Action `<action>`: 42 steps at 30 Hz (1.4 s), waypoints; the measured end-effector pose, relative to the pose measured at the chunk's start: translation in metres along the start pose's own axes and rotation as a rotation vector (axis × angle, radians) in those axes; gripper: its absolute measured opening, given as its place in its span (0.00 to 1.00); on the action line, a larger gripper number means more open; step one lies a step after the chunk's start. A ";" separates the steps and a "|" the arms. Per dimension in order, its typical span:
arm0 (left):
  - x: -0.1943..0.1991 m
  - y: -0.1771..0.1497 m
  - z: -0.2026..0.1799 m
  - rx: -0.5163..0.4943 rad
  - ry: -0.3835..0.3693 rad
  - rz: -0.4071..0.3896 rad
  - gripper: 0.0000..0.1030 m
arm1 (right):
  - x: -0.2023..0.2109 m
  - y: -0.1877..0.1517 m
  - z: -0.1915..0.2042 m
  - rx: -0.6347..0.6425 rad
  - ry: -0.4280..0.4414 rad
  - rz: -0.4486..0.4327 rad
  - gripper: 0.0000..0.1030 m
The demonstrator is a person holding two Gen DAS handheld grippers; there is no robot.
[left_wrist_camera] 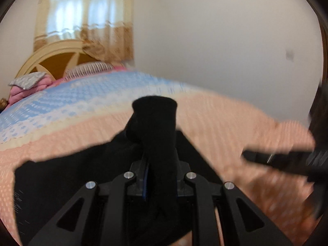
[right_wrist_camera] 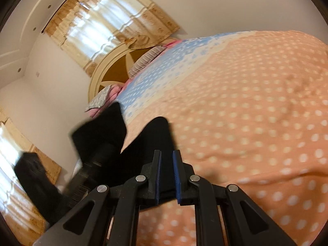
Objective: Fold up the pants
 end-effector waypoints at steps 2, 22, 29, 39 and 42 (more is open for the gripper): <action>-0.009 -0.016 -0.006 -0.054 0.034 0.056 0.24 | 0.003 -0.001 -0.006 -0.010 -0.007 0.002 0.12; 0.114 -0.024 0.121 0.123 0.213 -0.005 0.80 | 0.002 0.016 0.066 0.205 0.031 -0.051 0.69; 0.110 -0.054 0.147 0.194 0.280 0.068 0.80 | -0.062 -0.018 0.091 0.507 -0.219 0.120 0.22; 0.103 -0.072 0.142 0.187 0.247 0.122 0.80 | -0.033 -0.038 0.055 0.399 -0.207 0.152 0.08; 0.103 -0.077 0.142 0.167 0.255 0.136 0.80 | -0.040 -0.039 0.034 0.317 -0.153 0.148 0.08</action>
Point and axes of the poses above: each gripper's, at about its wrist camera, not at the fingertips, and x roughly against the way its jaws point, z to its left, y to its top, the point moved 6 cm from there along -x, roughly the way its jaws point, and after that the axes turned 4 degrees about x, right-handed, at the moved point
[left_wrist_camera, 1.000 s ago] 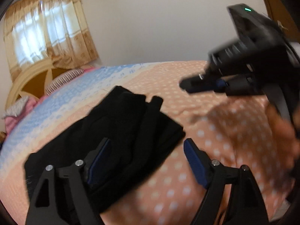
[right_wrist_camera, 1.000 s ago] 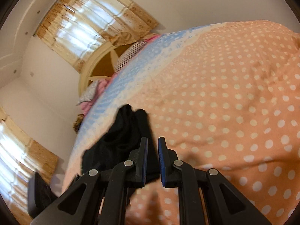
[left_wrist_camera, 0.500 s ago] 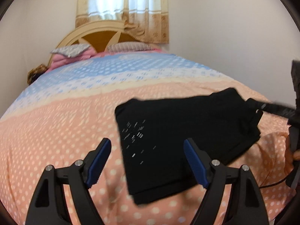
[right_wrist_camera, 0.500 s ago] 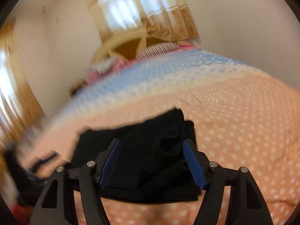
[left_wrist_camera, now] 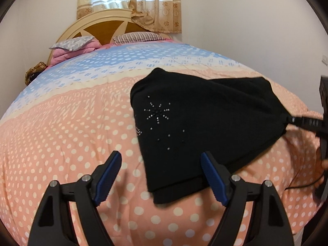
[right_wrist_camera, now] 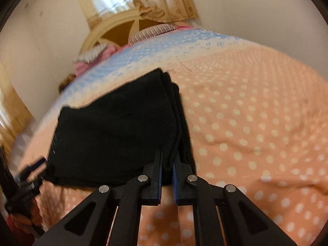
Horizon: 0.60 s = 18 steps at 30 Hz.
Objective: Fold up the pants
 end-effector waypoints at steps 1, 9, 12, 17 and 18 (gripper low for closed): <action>0.001 -0.002 0.000 0.000 0.005 0.000 0.80 | -0.001 0.002 -0.002 -0.017 0.016 -0.006 0.10; 0.021 0.028 0.024 0.045 0.022 -0.063 0.80 | 0.044 0.016 -0.018 -0.114 0.069 -0.090 0.19; 0.015 0.058 0.020 0.044 0.028 -0.108 0.82 | 0.070 0.043 -0.009 -0.055 0.019 -0.228 0.19; -0.037 0.095 -0.004 0.009 0.040 -0.078 0.83 | 0.032 0.079 0.029 0.079 0.051 -0.193 0.19; -0.051 0.096 -0.004 0.018 0.051 -0.042 0.83 | 0.014 0.085 0.035 0.088 0.064 -0.158 0.19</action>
Point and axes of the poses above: each gripper's, at about its wrist camera, not at the fingertips, and x roughly against the way its jaws point, z to its left, y to its top, the point moved 6 cm from there along -x, roughly the way its jaws point, and after that the axes turned 4 degrees about x, right-handed, at the moved point
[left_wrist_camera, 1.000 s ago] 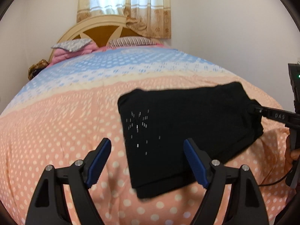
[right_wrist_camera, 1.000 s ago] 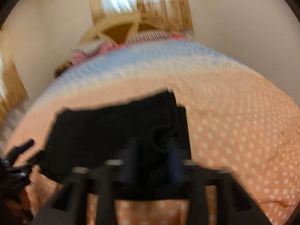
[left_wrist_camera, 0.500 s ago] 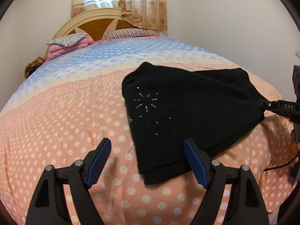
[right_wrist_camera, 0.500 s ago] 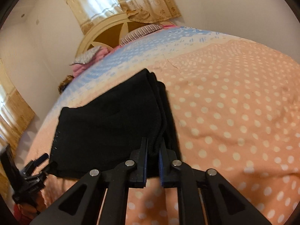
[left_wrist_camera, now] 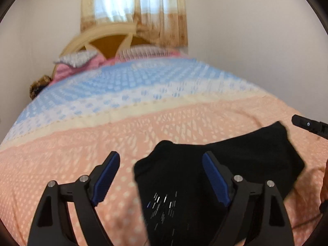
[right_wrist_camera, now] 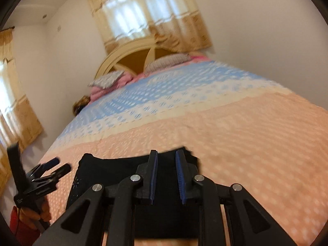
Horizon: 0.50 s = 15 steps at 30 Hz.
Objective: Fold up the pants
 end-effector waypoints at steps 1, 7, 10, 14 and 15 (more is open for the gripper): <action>-0.019 -0.003 0.003 0.026 0.022 0.063 0.83 | -0.021 0.000 0.002 0.006 0.008 0.050 0.19; -0.059 -0.039 0.052 0.356 -0.092 0.251 0.85 | -0.090 -0.026 -0.028 -0.092 -0.006 0.183 0.19; -0.042 -0.037 0.076 0.391 -0.072 0.199 0.88 | -0.089 -0.028 -0.043 -0.218 0.097 0.138 0.19; -0.017 -0.032 0.099 0.370 0.012 0.112 0.88 | -0.057 -0.013 -0.025 -0.227 0.087 0.046 0.19; -0.015 -0.030 0.103 0.352 0.028 0.106 0.88 | -0.045 -0.009 -0.011 -0.170 0.086 0.006 0.19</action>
Point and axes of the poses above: each gripper's, at about its wrist camera, not at the fingertips, and x roughly against the way its jaws point, z to its left, y to its top, the point moved 6 cm from there along -x, roughly the way its jaws point, and after that the axes turned 4 degrees about x, right-handed, at the moved point
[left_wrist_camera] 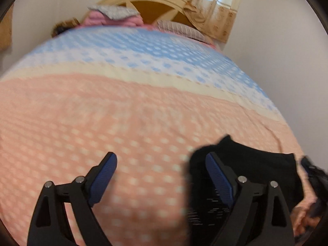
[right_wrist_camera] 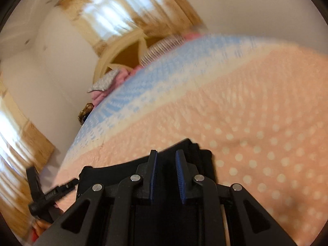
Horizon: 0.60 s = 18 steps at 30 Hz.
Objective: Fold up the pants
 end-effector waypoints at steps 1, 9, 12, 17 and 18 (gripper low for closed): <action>0.001 0.001 0.001 -0.011 -0.001 0.000 0.88 | 0.007 -0.001 0.018 0.045 0.025 -0.014 0.19; -0.021 -0.021 0.001 -0.079 -0.041 0.111 0.83 | -0.018 -0.080 0.159 0.251 0.371 0.223 0.19; -0.032 -0.020 -0.006 -0.103 -0.037 0.122 0.83 | -0.044 -0.113 0.180 0.276 0.430 0.323 0.19; -0.063 -0.001 -0.017 -0.142 -0.029 0.134 0.84 | -0.073 -0.138 0.173 0.248 0.431 0.465 0.17; -0.066 0.004 -0.018 -0.157 -0.014 0.125 0.84 | -0.076 -0.137 0.171 0.213 0.445 0.488 0.16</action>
Point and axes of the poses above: each gripper's, at about its wrist camera, not at the fingertips, and x roughly against the way its jaws point, z to its left, y to its top, the point moved 6 cm from there along -x, roughly the way its jaws point, and after that the axes turned 4 degrees about x, right-handed, at the moved point
